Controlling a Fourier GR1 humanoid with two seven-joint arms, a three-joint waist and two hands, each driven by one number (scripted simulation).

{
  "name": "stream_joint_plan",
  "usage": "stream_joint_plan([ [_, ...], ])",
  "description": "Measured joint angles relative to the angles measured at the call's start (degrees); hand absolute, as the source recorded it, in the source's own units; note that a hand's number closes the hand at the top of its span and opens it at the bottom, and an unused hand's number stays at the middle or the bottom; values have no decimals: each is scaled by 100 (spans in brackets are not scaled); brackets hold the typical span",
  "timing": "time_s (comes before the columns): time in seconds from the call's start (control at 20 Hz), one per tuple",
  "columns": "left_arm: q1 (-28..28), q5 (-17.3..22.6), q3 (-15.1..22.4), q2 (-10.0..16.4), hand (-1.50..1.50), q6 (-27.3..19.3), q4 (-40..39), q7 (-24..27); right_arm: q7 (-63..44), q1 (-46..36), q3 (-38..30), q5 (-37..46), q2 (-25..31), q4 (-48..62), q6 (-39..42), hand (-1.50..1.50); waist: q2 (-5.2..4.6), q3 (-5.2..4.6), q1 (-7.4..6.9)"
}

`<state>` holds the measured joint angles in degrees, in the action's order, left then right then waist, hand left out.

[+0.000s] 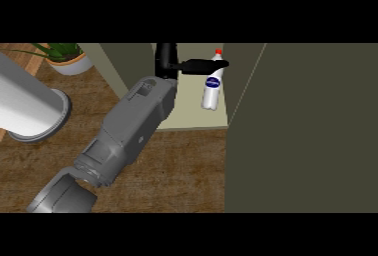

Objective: Pick up the bottled water, place it into the cabinet and close the cabinet

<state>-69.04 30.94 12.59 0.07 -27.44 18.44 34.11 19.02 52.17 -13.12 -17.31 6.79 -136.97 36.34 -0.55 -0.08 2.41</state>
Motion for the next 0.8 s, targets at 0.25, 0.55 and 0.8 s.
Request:
stream_joint_plan([
  [0.25,473,228,248,-5,-150,367,614,9,-136,-62,-15,-44,51,-8,-64,-150,45,1,-77],
  [0.55,1105,405,835,-7,-150,263,1762,-392,-293,-75,193,-72,19,-29,-103,-150,91,2,-192],
  [0.8,1953,428,1230,50,-150,173,2921,-592,-301,-65,354,-57,-78,-34,-148,-150,113,2,-280],
])
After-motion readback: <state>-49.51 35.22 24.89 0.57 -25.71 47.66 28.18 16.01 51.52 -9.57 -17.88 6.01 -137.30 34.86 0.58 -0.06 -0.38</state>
